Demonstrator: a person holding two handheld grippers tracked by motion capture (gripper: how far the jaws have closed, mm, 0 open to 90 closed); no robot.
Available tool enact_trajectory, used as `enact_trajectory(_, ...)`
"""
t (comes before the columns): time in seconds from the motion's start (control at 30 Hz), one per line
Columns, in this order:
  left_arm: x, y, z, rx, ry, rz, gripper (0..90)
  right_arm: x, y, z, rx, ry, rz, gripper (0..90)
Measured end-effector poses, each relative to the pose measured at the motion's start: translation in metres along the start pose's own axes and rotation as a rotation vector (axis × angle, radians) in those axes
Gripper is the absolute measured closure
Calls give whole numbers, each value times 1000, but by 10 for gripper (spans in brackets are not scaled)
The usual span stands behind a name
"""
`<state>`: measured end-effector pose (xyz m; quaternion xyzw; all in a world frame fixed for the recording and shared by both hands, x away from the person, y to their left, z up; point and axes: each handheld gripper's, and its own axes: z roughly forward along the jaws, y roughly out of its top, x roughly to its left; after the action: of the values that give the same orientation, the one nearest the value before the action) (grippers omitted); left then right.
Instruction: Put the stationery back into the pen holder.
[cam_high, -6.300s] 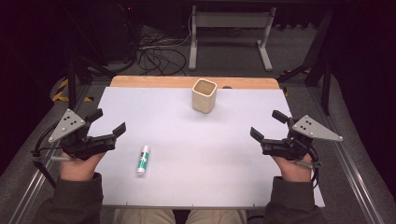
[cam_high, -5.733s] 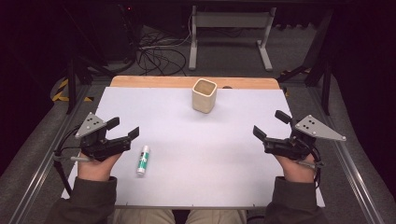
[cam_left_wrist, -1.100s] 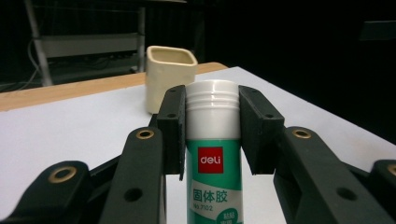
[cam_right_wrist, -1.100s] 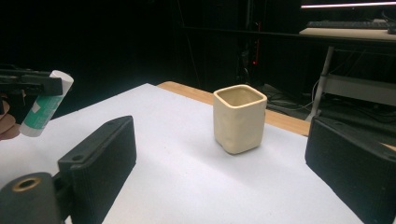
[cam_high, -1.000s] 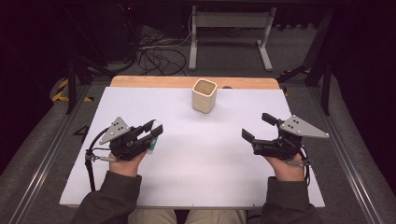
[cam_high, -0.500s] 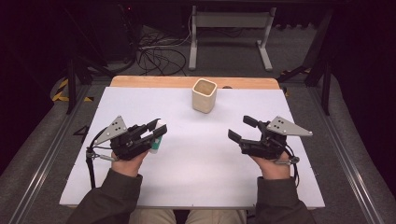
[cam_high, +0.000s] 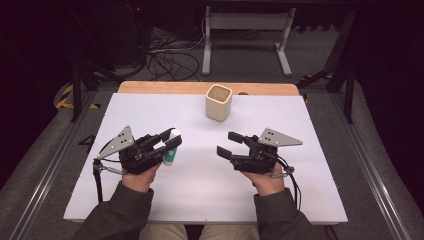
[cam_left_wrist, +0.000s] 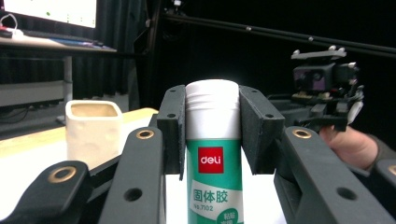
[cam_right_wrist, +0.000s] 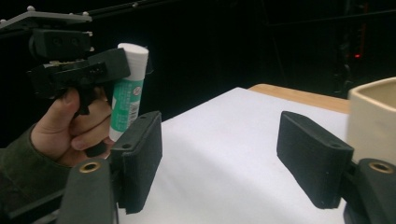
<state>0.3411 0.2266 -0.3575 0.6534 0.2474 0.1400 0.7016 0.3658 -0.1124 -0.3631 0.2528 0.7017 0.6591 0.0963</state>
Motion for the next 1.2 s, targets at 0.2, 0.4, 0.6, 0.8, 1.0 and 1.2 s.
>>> enact_trajectory(0.2, -5, -4, 3, -28, -29, -7, 652, 6, -4, 12, -8, 62, 19, 365)
enact_trajectory(0.4, -8, -7, 6, -46, -60, -14, 652, 14, -9, 27, -10, 135, 39, 388)
enact_trajectory(0.6, -14, -11, 10, -56, -93, -22, 652, 22, -12, 39, -5, 199, 56, 402)
enact_trajectory(0.8, -18, -11, 12, -54, -102, -16, 652, 29, -16, 49, 16, 243, 66, 409)
enact_trajectory(1.0, -20, -13, 14, -50, -105, -13, 652, 33, -20, 56, 19, 302, 98, 425)
enact_trajectory(1.2, -23, -13, 16, -60, -112, -14, 651, 35, -23, 62, 35, 324, 121, 439)
